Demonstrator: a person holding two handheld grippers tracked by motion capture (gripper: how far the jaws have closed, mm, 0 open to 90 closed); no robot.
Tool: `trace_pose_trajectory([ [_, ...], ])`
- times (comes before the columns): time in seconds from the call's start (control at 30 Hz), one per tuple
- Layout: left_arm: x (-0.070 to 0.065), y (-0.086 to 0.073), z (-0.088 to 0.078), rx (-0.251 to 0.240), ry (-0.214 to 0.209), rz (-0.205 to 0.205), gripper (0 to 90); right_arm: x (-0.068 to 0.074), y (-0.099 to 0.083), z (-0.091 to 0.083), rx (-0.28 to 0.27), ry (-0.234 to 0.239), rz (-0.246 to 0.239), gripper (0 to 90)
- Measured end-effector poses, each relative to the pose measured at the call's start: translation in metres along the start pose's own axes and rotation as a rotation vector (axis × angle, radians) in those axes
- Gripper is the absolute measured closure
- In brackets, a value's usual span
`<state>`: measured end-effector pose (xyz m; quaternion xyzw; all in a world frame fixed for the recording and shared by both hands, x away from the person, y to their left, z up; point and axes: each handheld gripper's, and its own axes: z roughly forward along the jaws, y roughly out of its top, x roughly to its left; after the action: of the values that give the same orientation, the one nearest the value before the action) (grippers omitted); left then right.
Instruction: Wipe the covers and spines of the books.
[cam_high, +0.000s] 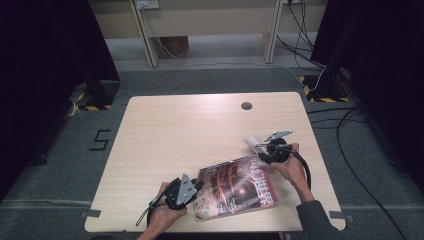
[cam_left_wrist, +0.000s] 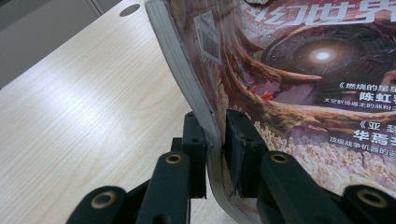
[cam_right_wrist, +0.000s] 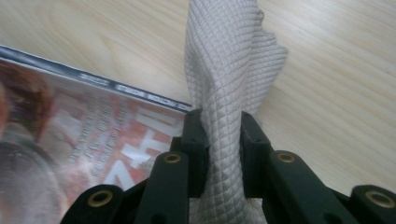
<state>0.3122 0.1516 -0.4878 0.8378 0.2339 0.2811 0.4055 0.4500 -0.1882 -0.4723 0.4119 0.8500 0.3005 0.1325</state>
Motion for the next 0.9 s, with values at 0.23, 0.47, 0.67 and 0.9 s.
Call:
trace_pose_trajectory([
  [0.23, 0.0, 0.0, 0.0, 0.0, -0.001, 0.004, 78.2, 0.009, 0.004, -0.001, -0.027, 0.066, -0.005, 76.8],
  [0.47, 0.0, 0.0, 0.0, -0.001, 0.002, 0.001, 78.1, 0.029, 0.013, -0.005, -0.049, 0.121, -0.065, 76.8],
  [0.67, 0.0, 0.0, 0.0, 0.0, 0.003, 0.001, 78.0, 0.035, 0.015, -0.006, -0.051, 0.136, -0.081, 76.8],
  [0.9, 0.0, 0.0, 0.0, -0.001, 0.003, 0.003, 78.0, 0.013, 0.005, -0.001, -0.017, 0.059, -0.022, 76.8],
])
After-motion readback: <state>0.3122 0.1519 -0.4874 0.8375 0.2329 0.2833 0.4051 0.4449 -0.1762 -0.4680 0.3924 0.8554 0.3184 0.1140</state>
